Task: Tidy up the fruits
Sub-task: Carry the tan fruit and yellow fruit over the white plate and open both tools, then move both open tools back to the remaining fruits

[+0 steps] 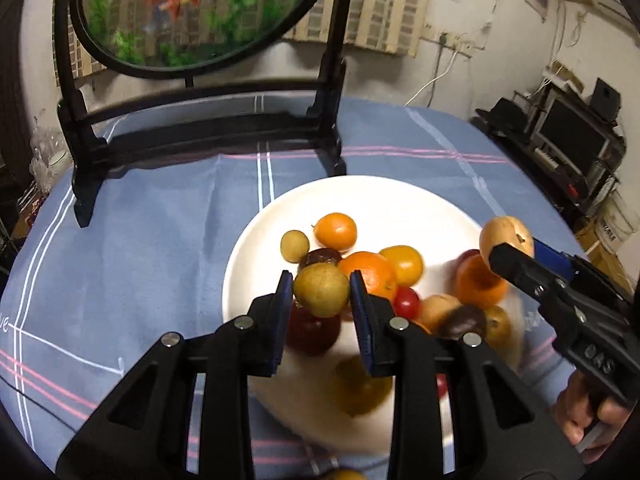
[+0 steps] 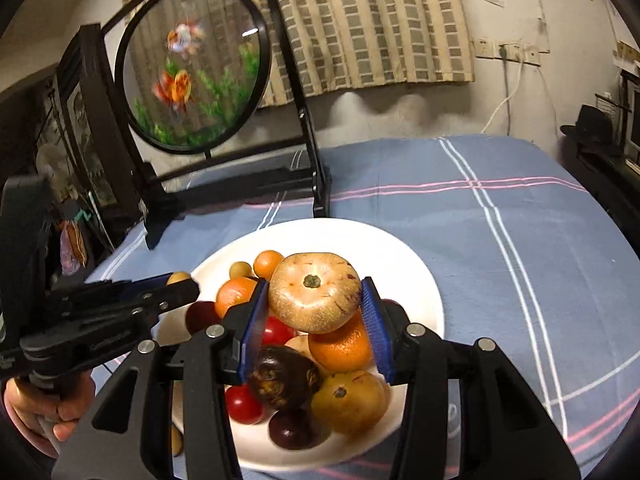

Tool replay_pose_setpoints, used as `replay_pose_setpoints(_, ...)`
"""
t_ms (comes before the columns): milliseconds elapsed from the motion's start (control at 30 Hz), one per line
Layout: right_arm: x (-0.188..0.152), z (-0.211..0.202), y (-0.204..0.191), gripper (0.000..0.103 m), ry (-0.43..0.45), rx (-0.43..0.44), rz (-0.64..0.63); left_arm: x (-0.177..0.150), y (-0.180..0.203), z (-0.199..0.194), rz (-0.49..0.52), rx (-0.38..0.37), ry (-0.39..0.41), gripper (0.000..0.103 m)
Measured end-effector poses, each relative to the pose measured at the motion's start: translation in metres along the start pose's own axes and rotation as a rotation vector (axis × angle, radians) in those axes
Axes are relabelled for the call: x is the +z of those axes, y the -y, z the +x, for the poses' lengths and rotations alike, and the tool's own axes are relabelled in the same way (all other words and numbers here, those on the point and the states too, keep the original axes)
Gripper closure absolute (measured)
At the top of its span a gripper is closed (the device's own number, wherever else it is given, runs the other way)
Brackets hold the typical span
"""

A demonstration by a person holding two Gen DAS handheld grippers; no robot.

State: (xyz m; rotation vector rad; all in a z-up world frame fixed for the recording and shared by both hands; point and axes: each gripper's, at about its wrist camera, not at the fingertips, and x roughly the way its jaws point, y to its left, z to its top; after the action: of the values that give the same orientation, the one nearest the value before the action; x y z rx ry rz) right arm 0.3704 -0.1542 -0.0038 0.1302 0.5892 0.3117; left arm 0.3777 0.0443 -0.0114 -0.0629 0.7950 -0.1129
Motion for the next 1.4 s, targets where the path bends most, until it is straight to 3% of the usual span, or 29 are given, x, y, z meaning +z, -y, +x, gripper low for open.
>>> replay_pose_setpoints(133, 0.002, 0.014, -0.001, 0.056, -0.011, 0.019, -0.04, 0.004, -0.003, 0.017, 0.006, 0.036, -0.01, 0.073)
replay_pose_setpoints(200, 0.003, 0.018, -0.005, 0.05, -0.017, 0.03, -0.059, 0.004, -0.008, 0.018, -0.016, 0.062, 0.001, 0.047)
replay_pose_setpoints(233, 0.004, 0.017, -0.005, 0.043, -0.009, 0.032, -0.061, 0.003, -0.01, 0.014, -0.029, 0.084, 0.028, 0.029)
replay_pose_setpoints(433, 0.006, -0.006, -0.006, 0.041, 0.014, 0.044, -0.042, 0.001, -0.009, -0.01, -0.005, 0.113, 0.065, 0.026)
replay_pose_setpoints(667, -0.014, -0.053, -0.02, 0.041, 0.01, 0.061, -0.03, -0.031, 0.0, -0.073, 0.007, 0.122, 0.136, 0.005)
replay_pose_setpoints(967, -0.078, -0.092, -0.039, 0.04, -0.035, 0.08, -0.012, -0.123, -0.014, -0.126, -0.096, 0.142, 0.158, 0.003)
replay_pose_setpoints(1033, -0.095, -0.092, -0.045, 0.04, -0.084, 0.064, -0.041, -0.144, -0.021, -0.125, -0.129, 0.184, 0.106, 0.003)
replay_pose_setpoints(1100, -0.104, -0.092, -0.051, 0.04, -0.116, 0.071, -0.056, -0.151, -0.025, -0.131, -0.132, 0.178, 0.106, 0.003)
replay_pose_setpoints(1200, -0.111, -0.09, -0.061, 0.04, -0.136, 0.068, -0.098, -0.158, -0.028, -0.138, -0.146, 0.233, 0.14, 0.003)
replay_pose_setpoints(1400, -0.126, -0.078, -0.077, 0.04, -0.186, 0.02, -0.208, -0.163, -0.037, -0.134, -0.178, 0.222, 0.085, 0.003)
